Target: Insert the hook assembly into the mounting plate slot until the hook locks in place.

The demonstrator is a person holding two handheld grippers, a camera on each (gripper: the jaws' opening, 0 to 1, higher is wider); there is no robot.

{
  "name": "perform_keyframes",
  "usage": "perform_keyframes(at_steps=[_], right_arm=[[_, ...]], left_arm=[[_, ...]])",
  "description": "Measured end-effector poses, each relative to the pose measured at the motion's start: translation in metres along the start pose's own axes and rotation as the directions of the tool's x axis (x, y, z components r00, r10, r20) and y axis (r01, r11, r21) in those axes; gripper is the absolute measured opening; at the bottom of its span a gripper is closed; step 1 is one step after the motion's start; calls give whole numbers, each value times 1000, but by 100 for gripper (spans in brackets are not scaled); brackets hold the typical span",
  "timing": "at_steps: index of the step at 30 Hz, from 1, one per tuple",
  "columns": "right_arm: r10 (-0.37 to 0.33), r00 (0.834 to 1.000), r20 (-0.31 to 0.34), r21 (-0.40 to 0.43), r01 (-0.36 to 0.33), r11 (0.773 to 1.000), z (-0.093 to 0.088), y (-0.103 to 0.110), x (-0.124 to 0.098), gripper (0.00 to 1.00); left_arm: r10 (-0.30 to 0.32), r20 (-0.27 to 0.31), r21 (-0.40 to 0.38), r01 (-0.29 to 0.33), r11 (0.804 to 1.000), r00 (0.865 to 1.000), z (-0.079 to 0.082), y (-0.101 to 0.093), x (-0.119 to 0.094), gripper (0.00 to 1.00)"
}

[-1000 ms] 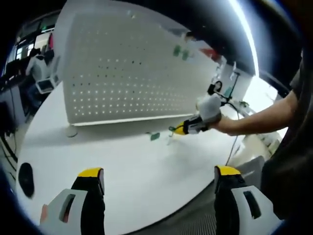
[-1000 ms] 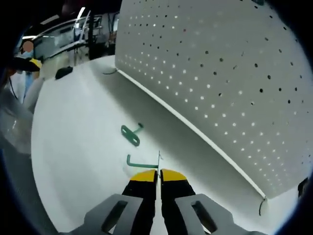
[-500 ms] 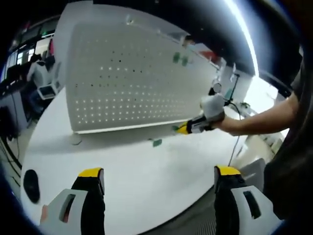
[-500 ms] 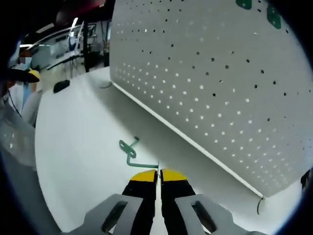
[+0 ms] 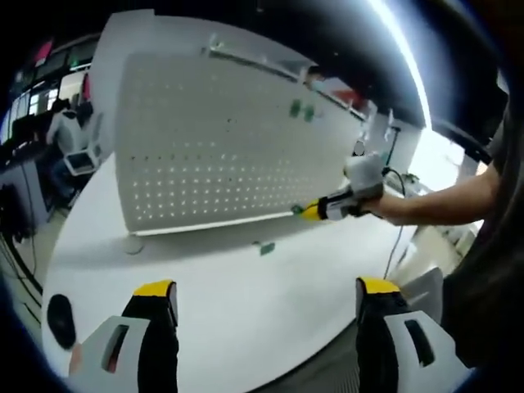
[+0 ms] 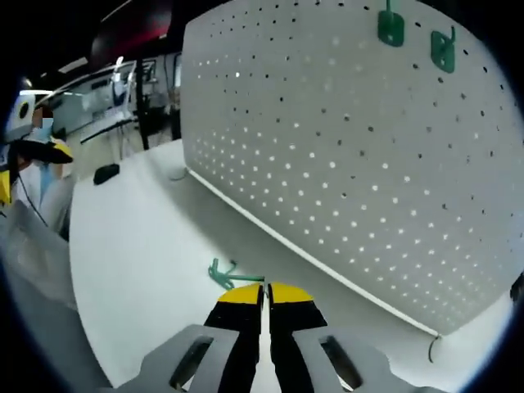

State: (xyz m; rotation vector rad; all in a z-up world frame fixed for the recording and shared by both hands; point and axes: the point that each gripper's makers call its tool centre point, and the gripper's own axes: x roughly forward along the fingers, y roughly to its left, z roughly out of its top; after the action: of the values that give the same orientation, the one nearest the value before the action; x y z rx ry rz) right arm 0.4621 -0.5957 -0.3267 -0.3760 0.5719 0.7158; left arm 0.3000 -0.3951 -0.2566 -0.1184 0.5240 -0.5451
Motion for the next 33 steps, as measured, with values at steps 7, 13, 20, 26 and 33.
perform_keyframes(at_steps=[7,13,20,26,33], right_arm=[[69,994,83,55,-74,996,29,16,-14,0],[168,971,169,89,-184,979,62,40,-30,0],[310,912,269,175,-363,915,90,76,-48,0],[387,864,321,198,-461,865,98,96,-56,0],[484,783,392,209,-588,782,115,110,-69,0]], left_arm=[[-34,37,-22,35,999,999,13,0,-2,83],[-75,84,-53,79,995,994,31,2,-3,76],[-143,91,-52,148,988,986,52,-7,1,71],[-199,109,-44,205,978,974,71,-15,8,67],[-271,170,-97,290,952,947,87,-22,14,59]])
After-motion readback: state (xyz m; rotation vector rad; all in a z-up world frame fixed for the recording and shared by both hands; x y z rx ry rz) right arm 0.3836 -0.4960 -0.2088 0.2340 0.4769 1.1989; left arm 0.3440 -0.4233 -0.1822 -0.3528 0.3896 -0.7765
